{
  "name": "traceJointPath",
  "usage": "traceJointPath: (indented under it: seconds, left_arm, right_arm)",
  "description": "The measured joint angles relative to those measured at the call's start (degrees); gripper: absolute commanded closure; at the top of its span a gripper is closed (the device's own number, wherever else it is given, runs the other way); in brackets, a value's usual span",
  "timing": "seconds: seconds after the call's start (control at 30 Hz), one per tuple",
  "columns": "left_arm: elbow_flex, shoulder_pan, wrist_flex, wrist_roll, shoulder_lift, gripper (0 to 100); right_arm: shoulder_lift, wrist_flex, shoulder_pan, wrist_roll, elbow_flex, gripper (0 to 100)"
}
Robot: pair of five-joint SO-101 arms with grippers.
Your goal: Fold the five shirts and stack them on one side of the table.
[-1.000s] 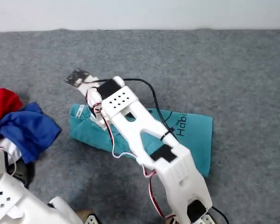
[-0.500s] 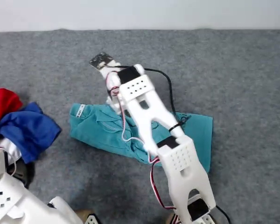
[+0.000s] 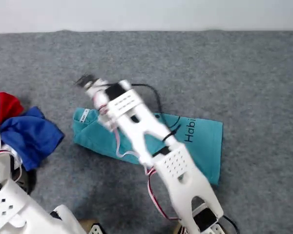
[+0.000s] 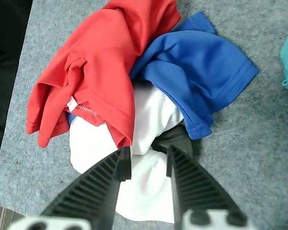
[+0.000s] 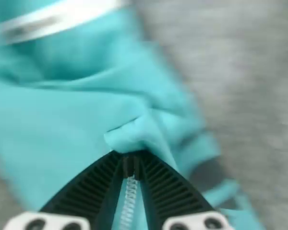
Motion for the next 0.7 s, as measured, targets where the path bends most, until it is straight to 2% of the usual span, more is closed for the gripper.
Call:
traceJointPath:
  seconds: [0.1, 0.2, 0.37, 0.53, 0.7]
  left_arm:
    - [0.0, 0.0, 0.0, 0.0, 0.0, 86]
    - [0.0, 0.0, 0.0, 0.0, 0.0, 86]
    - [0.0, 0.0, 0.0, 0.0, 0.0, 86]
    - [0.0, 0.0, 0.0, 0.0, 0.0, 86]
    - [0.0, 0.0, 0.0, 0.0, 0.0, 86]
  right_arm:
    - [0.4, -0.3, 4.5, 0.0, -3.8, 99.0]
    - [0.4, 1.8, 5.8, 0.0, -8.4, 99.0]
    - [0.4, 9.9, 1.2, 0.0, -17.5, 99.0]
    - [1.2, 12.7, -6.0, 0.0, -18.7, 99.0]
    - [4.0, 12.7, -6.4, 0.0, -18.7, 98.9]
